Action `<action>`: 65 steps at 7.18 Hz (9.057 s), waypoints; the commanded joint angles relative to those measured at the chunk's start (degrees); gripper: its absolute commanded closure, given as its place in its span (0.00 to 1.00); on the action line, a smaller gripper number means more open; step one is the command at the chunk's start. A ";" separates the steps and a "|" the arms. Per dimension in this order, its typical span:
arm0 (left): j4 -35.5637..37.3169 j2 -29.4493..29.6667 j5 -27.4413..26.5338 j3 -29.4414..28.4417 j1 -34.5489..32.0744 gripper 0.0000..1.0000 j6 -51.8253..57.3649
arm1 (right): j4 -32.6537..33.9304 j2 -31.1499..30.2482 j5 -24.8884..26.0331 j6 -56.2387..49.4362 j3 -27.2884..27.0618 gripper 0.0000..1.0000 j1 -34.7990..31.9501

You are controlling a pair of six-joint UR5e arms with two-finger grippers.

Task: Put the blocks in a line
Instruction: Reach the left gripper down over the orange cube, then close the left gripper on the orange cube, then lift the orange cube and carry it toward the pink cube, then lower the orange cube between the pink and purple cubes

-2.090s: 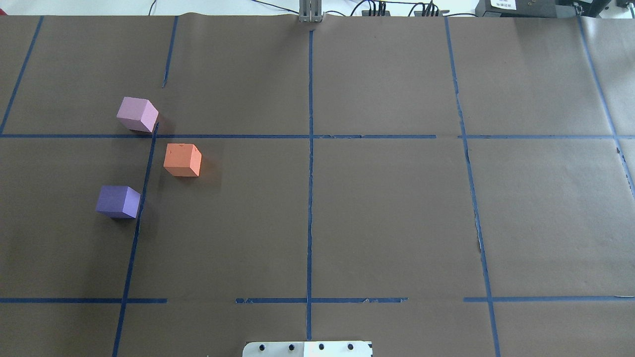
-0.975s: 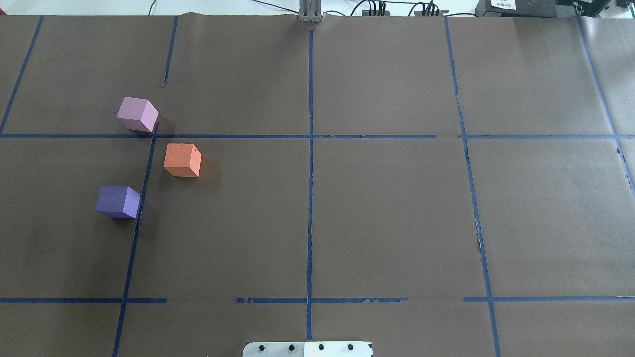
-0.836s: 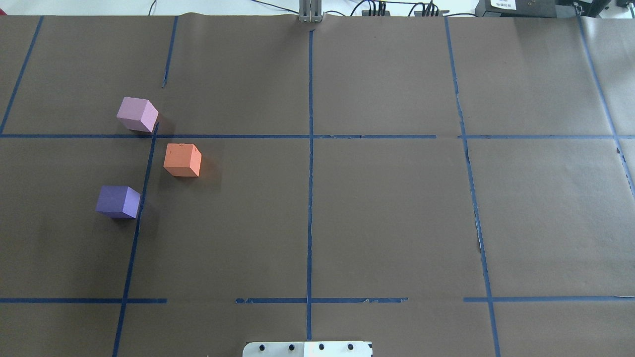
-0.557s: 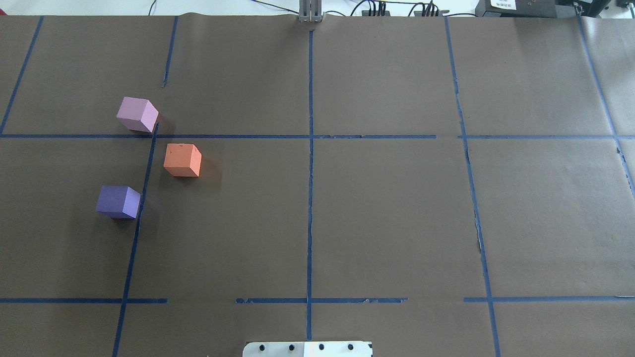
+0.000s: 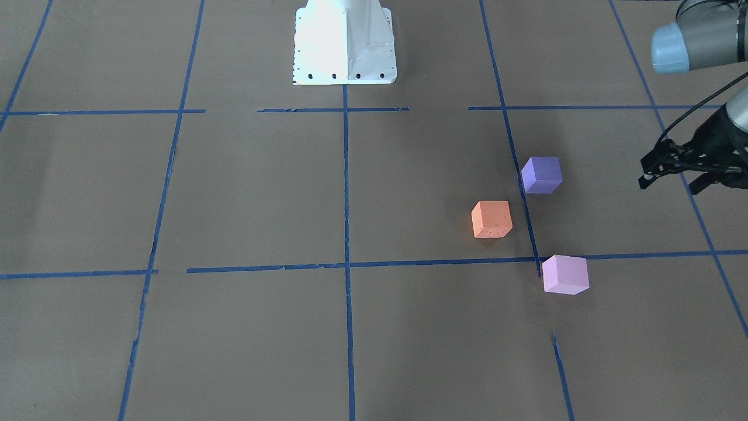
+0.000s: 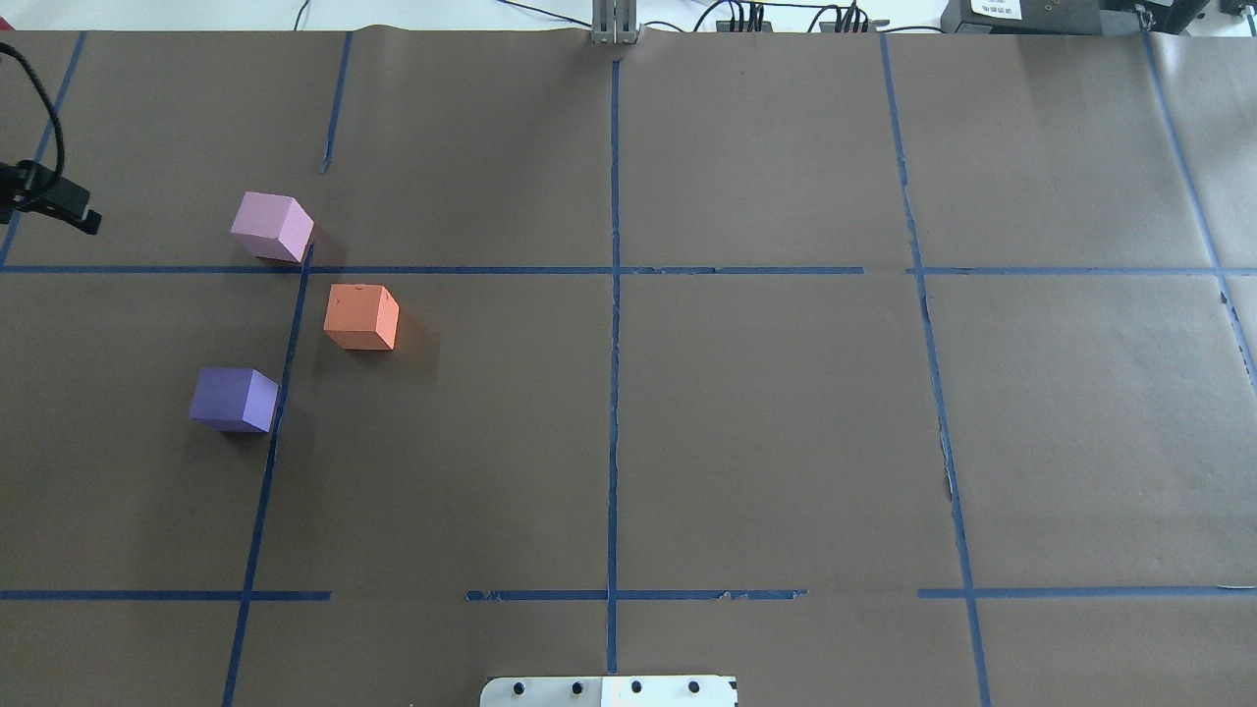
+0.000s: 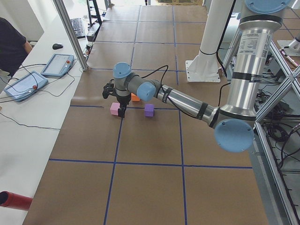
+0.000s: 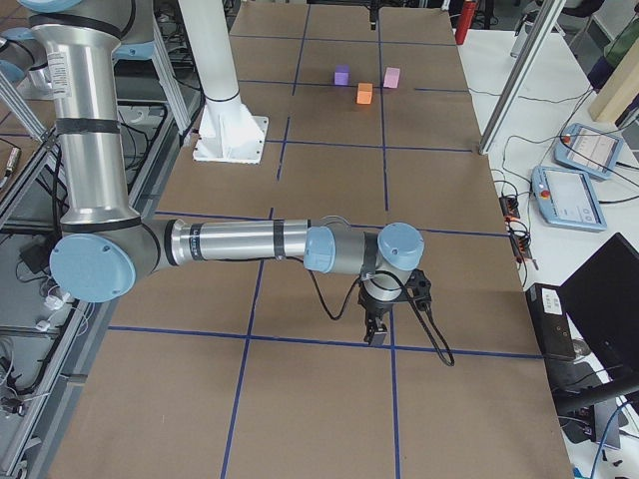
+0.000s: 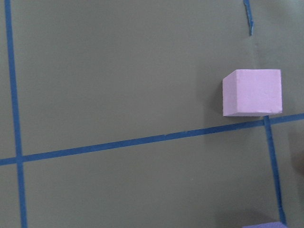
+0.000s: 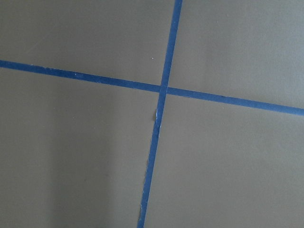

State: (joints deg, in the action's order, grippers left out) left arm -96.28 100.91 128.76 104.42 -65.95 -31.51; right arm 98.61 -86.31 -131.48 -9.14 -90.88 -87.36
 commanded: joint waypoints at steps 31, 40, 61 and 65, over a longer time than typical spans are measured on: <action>1.79 13.19 -2.81 -6.28 10.33 0.87 -15.28 | 0.00 0.00 0.00 0.00 0.00 0.00 0.00; -5.67 6.31 -2.81 -13.10 11.11 0.87 -8.83 | 0.00 0.00 0.00 0.00 0.00 0.00 0.00; -10.68 7.46 0.35 -19.78 14.10 0.14 -13.67 | 0.00 0.00 0.00 0.00 0.00 0.00 0.00; -11.03 7.37 0.35 -19.70 14.10 0.00 -13.67 | 0.00 0.00 0.00 0.00 0.00 0.00 0.00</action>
State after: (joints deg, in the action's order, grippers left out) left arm -107.35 108.35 129.11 84.65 -51.80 -45.18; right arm 98.61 -86.31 -131.48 -9.14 -90.88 -87.36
